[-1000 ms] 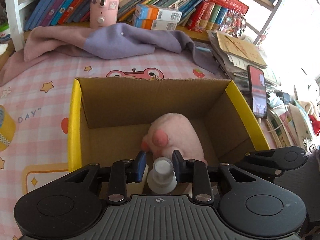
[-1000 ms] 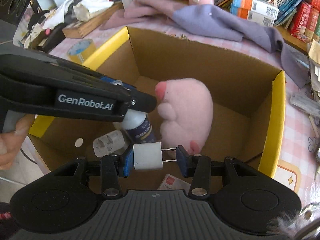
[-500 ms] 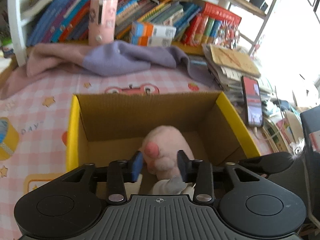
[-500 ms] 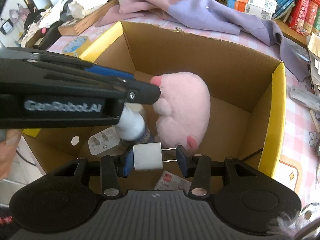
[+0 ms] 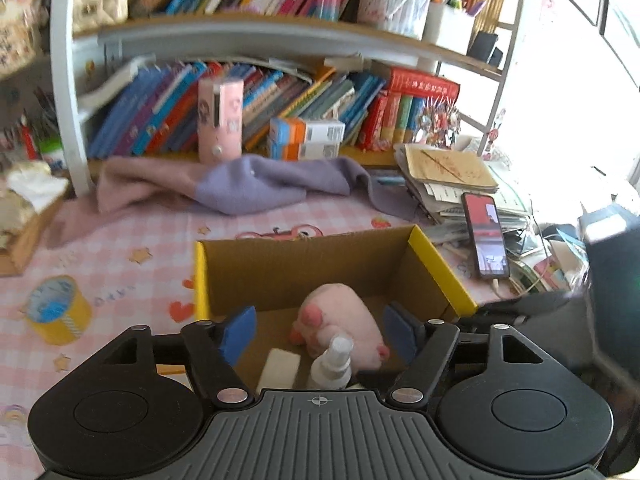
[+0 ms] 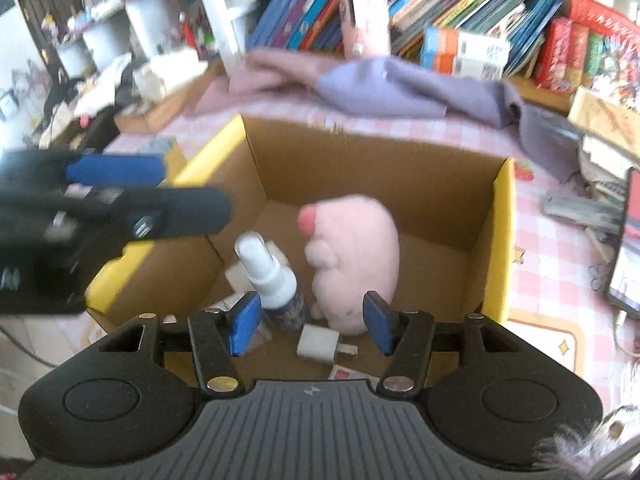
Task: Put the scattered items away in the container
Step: 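Lower spray bottle and charger into the yellow box and open both tools, then withdraw both tools up and away from the yellow box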
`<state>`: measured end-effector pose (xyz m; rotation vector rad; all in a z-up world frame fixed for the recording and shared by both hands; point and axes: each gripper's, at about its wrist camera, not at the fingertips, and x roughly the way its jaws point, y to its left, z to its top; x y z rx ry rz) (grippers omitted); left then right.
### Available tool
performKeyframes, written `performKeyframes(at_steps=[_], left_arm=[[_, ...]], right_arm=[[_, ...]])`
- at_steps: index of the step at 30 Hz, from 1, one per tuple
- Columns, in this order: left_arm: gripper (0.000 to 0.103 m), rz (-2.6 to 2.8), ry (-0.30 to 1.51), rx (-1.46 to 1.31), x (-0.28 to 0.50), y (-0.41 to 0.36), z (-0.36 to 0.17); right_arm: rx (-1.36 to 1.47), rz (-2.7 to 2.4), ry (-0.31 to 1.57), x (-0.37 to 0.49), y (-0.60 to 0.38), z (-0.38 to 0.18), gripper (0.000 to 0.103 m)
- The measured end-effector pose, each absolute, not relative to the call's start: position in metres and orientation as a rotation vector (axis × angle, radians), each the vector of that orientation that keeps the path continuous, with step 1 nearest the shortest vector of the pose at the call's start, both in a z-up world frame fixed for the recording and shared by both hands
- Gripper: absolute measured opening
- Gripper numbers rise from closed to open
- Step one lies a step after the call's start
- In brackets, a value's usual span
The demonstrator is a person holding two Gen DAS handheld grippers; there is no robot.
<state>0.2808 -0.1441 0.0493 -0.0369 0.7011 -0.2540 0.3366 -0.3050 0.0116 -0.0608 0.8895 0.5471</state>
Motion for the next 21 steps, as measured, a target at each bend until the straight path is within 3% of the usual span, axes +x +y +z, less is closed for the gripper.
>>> performKeyframes(at_steps=[10,21], left_arm=[[0.088,-0.161,0.649,-0.038,0.233,-0.117,0.054],[0.093,-0.093,0.644,-0.078,0.196,-0.083,0.04]], right_arm=[[-0.005,0.45,0.729,0.299,-0.312,0.045,0.06],[0.03,0.289,0.697,0.244,-0.313,0.039,0.066]])
